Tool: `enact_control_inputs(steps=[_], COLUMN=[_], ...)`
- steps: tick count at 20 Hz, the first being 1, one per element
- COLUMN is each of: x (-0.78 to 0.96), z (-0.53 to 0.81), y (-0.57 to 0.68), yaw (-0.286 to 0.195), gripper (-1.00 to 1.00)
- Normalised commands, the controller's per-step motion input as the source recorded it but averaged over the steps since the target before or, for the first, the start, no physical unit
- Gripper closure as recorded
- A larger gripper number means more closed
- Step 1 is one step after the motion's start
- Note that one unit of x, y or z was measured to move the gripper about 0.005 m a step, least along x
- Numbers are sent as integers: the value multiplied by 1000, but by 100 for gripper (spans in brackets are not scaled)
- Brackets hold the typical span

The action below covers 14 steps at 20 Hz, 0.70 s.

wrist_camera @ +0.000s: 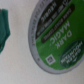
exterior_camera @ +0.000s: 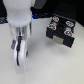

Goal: Open the kcup holder, insert the kcup into the holder, and close the kcup holder

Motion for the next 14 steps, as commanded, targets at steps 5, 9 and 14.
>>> enact_control_inputs(steps=[5, 9, 14], x=[-4, 14, 33], z=[0, 9, 421], y=[-22, -13, 90], yaw=[-48, -26, -65], gripper=[100, 100, 100])
